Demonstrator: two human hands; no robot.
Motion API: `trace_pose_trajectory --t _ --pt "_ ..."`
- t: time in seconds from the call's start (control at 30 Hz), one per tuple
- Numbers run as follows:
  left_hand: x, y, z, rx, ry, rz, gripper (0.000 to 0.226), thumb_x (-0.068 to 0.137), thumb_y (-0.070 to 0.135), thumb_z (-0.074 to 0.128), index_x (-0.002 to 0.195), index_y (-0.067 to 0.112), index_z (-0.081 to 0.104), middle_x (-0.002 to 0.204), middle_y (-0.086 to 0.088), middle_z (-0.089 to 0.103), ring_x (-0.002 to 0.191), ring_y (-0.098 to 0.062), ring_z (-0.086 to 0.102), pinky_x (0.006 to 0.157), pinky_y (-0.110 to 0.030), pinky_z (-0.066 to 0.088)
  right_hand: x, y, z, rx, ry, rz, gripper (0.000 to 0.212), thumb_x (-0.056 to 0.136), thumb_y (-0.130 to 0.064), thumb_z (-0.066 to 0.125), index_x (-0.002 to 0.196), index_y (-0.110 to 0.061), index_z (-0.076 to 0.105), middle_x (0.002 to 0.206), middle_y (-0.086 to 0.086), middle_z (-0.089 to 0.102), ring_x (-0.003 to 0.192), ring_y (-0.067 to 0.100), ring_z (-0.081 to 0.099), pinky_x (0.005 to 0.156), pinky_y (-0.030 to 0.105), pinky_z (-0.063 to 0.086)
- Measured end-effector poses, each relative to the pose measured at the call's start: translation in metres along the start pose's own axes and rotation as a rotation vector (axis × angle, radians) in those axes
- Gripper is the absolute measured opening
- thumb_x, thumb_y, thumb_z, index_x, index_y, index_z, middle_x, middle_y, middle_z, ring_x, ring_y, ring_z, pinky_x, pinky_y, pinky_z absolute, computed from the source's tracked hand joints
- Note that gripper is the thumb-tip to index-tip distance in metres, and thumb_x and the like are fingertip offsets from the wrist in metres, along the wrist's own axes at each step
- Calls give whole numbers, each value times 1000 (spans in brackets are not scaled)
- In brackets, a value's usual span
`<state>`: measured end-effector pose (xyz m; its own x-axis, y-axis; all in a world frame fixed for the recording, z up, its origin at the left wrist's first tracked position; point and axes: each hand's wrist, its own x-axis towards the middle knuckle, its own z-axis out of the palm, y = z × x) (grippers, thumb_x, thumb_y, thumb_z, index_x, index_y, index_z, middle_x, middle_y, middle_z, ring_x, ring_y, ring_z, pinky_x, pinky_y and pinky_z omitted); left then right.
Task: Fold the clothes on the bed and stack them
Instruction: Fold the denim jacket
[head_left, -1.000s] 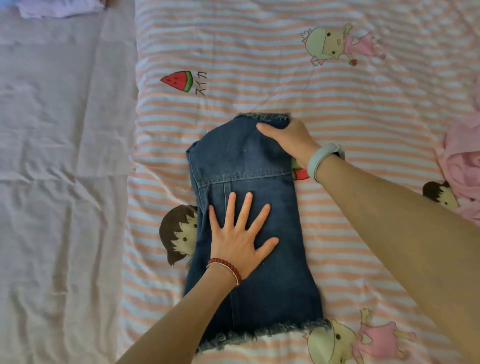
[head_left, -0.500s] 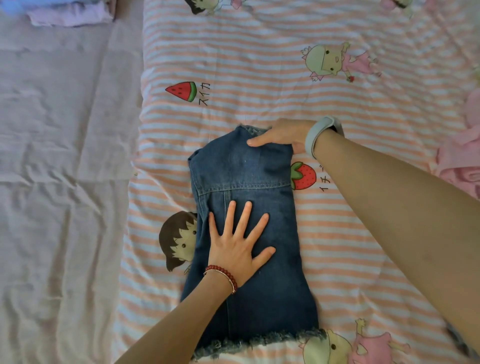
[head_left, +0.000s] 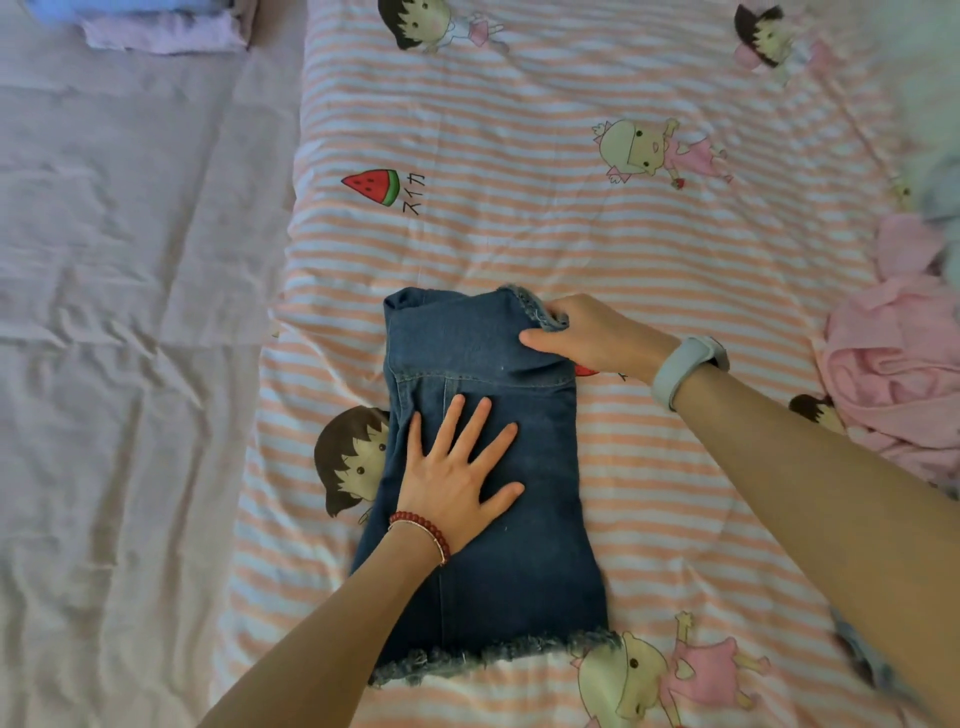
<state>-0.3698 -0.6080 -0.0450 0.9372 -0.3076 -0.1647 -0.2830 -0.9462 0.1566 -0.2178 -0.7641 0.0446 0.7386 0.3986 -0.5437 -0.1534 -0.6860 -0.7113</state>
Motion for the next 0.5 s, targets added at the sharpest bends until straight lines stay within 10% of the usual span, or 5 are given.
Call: trace_pose_trajectory --t 0.27,0.5 --pt "-71 -33 -23 -230 139 -275 66 63 42 81 114 5 61 121 -19 57 110 -40 56 89 -53 46 -74 -2 44 -325 273 -386 32 87 -16 59 118 -12 54 82 -8 54 68 9 48 63 20 36" --pt "-77 -51 -95 -615 696 -376 37 91 18 45 119 -5 53 125 -25 48 118 -38 46 101 -42 37 -145 32 105 -746 226 -668 42 63 -14 80 103 -13 67 80 -2 65 74 18 63 91 41 45"
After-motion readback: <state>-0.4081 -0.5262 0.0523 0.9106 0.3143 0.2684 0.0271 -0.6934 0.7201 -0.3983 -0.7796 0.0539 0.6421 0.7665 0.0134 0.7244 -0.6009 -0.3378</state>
